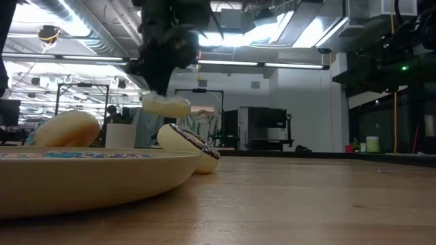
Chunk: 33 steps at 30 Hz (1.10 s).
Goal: Pick & Place donuts
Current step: Put the big white donut on the blue plate
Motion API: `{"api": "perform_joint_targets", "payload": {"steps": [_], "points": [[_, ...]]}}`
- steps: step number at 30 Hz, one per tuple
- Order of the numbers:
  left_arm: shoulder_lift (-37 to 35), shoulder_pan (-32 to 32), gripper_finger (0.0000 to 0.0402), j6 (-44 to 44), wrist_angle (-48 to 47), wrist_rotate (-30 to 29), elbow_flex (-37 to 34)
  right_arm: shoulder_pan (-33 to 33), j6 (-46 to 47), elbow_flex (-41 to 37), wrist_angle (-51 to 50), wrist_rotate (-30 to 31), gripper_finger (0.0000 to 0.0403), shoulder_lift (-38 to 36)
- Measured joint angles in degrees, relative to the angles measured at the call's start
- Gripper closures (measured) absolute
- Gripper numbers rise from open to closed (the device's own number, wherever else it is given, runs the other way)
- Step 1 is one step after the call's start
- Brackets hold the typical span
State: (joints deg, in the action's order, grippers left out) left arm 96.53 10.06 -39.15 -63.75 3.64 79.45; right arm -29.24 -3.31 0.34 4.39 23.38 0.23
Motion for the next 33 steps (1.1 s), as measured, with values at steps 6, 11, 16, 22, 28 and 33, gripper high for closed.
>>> {"api": "perform_joint_targets", "payload": {"steps": [6, 11, 16, 22, 28, 33], "points": [[0.0, 2.6, 0.038, -1.9, 5.0, 0.4, -3.3, 0.0, 0.0, 0.0, 0.0, 0.0, 0.0038, 0.0], [0.0, 3.9, 0.038, -3.1, 9.1, 1.5, -6.6, 0.0, 0.0, 0.0, 0.0, 0.0, 0.0038, 0.0], [0.0, 4.7, 0.038, -4.1, 10.5, 1.5, -9.4, 0.0, 0.0, 0.0, 0.0, 0.0, 0.0038, 0.0], [-0.5, 5.6, 0.038, -5.2, 13.5, 2.1, -13.0, 0.0, 0.0, 0.0, 0.0, 0.0, 0.0038, 0.0], [-1.1, 6.1, 0.038, -6.1, 16.6, 2.7, -16.7, 0.0, 0.0, 0.0, 0.0, 0.0, 0.0038, 0.0], [-1.1, 6.2, 0.038, -6.6, 18.8, 4.0, -19.1, 0.0, 0.0, 0.0, 0.0, 0.0, 0.0038, 0.0]]}}
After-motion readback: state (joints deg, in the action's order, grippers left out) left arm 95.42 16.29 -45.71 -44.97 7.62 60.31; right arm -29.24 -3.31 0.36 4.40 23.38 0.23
